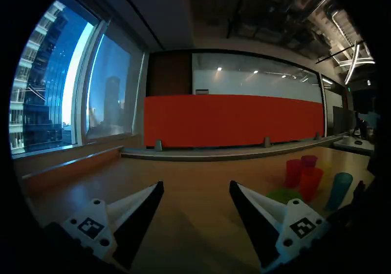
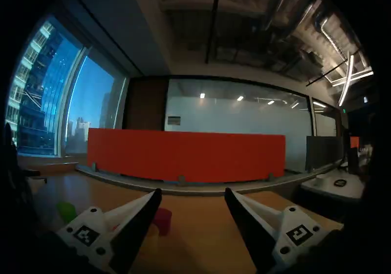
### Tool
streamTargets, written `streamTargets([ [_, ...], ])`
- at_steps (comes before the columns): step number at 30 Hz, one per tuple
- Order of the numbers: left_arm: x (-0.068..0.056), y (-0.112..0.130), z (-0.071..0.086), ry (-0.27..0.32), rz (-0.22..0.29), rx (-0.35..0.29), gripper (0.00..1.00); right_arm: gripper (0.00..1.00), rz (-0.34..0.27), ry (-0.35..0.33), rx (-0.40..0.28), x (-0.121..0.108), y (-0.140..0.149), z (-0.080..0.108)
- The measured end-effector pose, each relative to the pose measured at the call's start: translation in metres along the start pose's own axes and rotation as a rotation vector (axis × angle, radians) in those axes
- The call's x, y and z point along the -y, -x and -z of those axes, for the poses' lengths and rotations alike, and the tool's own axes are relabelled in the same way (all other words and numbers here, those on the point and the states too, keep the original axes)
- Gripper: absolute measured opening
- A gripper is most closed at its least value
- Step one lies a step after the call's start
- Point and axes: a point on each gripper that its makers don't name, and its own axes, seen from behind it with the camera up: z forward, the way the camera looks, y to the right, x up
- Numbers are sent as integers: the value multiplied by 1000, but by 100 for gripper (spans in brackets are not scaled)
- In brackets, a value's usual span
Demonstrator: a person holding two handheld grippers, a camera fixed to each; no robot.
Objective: Pour water
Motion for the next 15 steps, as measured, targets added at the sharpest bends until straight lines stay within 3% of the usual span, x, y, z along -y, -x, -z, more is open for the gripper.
streamTargets([
  [8,0,0,0,0,0,0,100,100,-35,-18,20,0,27,-2],
  [15,0,0,0,0,0,0,100,100,-55,9,44,-16,51,-4],
])
